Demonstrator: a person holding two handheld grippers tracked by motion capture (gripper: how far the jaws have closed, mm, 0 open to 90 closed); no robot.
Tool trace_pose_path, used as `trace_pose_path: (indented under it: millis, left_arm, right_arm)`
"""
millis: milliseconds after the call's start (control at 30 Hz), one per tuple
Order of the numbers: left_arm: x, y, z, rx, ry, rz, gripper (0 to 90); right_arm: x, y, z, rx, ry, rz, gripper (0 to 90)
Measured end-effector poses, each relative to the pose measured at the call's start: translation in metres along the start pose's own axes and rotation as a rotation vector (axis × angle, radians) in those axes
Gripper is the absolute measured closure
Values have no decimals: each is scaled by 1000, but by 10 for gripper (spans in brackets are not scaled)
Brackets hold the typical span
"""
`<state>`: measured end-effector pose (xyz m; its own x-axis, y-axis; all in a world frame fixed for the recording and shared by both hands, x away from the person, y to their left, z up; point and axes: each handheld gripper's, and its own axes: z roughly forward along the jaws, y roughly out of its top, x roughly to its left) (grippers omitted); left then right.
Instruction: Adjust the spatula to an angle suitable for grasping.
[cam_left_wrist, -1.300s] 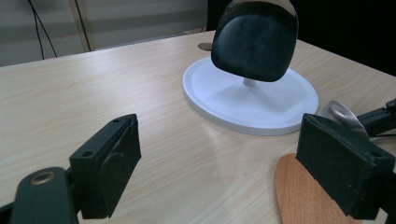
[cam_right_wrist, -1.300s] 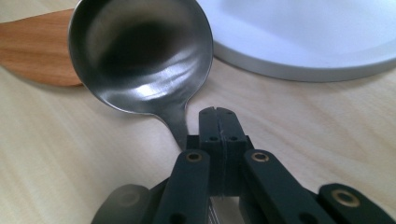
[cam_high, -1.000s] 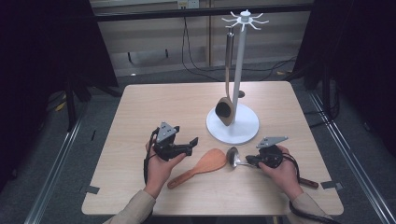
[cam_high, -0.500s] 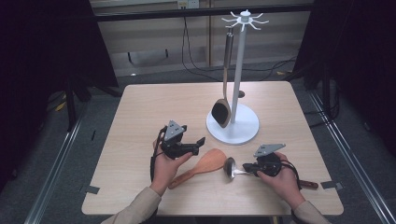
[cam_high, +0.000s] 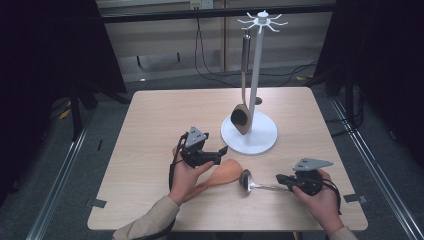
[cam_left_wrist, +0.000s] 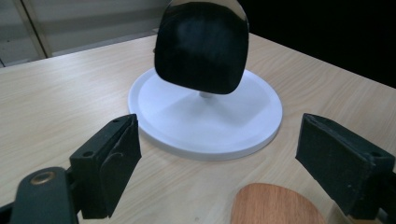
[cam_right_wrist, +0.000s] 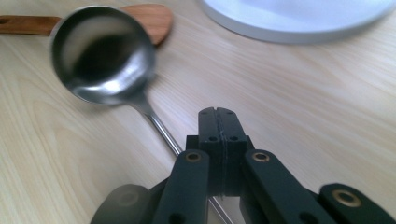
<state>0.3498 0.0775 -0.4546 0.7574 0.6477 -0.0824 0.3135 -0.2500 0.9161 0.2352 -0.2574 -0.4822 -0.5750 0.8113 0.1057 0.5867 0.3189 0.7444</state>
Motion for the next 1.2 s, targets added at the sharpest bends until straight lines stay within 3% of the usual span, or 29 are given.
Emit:
trace_pose_path:
  millis: [267, 333, 667, 767, 933, 1033, 1100, 1200]
  left_arm:
    - [-13, 5, 15, 6, -44, 20, 138]
    - [-15, 6, 19, 0, -66, 15, 138]
    - [-24, 10, 29, 13, -91, 31, 138]
    - [-26, 11, 31, 12, -98, 34, 138]
    - [-28, 12, 33, 11, -99, 39, 138]
    - [-28, 12, 33, 9, -101, 40, 138]
    - [-28, 12, 33, 11, -103, 43, 138]
    - [-28, 11, 32, 15, -96, 45, 138]
  right_arm:
    - [-14, -24, -30, -2, -70, 103, 900]
    - [-16, -29, -35, -2, -76, 113, 900]
    - [-22, -45, -61, -18, -144, 169, 900]
    - [-26, -53, -70, -22, -141, 192, 900]
    - [-23, -56, -72, -4, -113, 192, 900]
    - [-20, -57, -66, 45, -106, 174, 900]
    - [-20, -58, -60, 81, -124, 158, 900]
    - [-22, -57, -54, 81, -150, 145, 900]
